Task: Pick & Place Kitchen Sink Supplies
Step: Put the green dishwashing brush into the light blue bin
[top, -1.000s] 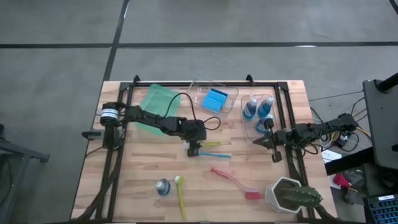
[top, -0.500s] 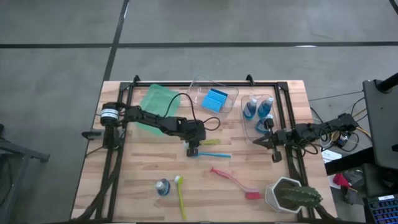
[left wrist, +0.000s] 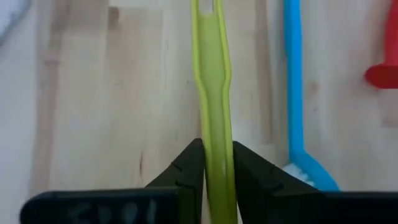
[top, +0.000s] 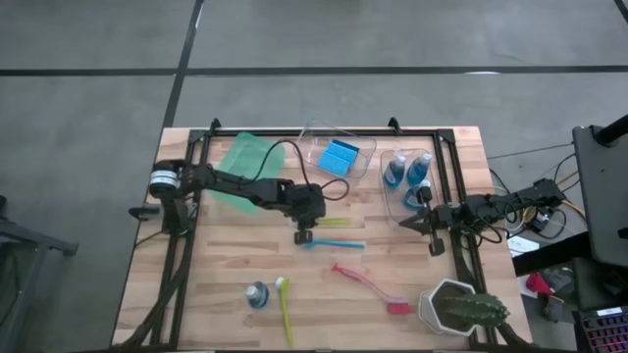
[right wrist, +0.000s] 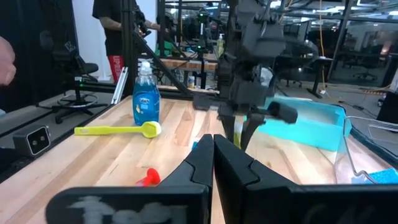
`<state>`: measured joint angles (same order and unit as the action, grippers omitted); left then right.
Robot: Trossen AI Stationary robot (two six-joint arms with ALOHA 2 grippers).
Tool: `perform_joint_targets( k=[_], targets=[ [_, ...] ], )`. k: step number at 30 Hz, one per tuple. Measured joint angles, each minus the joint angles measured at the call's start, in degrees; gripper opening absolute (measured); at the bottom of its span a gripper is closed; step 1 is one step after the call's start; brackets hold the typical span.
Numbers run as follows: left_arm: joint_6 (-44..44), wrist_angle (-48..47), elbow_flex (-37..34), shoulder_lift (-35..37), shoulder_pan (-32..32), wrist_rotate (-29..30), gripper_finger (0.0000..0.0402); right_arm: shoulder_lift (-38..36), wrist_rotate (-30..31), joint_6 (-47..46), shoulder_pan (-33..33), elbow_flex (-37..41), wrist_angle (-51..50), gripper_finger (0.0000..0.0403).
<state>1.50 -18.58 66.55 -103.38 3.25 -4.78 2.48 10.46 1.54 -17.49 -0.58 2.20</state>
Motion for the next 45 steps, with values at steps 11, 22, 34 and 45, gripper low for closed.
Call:
perform_joint_targets(
  k=[11,22,34,45],
  targets=[
    [0.1,-8.5,0.5,12.3,1.7,4.5,0.0044,0.3,0.0,0.0,0.0,0.0,0.0,0.0008],
    [-0.1,-27.9,0.5,30.1,6.6,20.8,0.0050,0.3,0.0,0.0,0.0,0.0,0.0,0.0008],
    [-3.5,-34.5,-4.1,41.1,19.2,26.1,0.0063,0.3,0.0,0.0,0.0,0.0,0.0,0.0008],
    [-4.2,-25.9,-18.8,39.8,29.0,21.8,0.0059,0.3,0.0,0.0,0.0,0.0,0.0,0.0008]
  ],
)
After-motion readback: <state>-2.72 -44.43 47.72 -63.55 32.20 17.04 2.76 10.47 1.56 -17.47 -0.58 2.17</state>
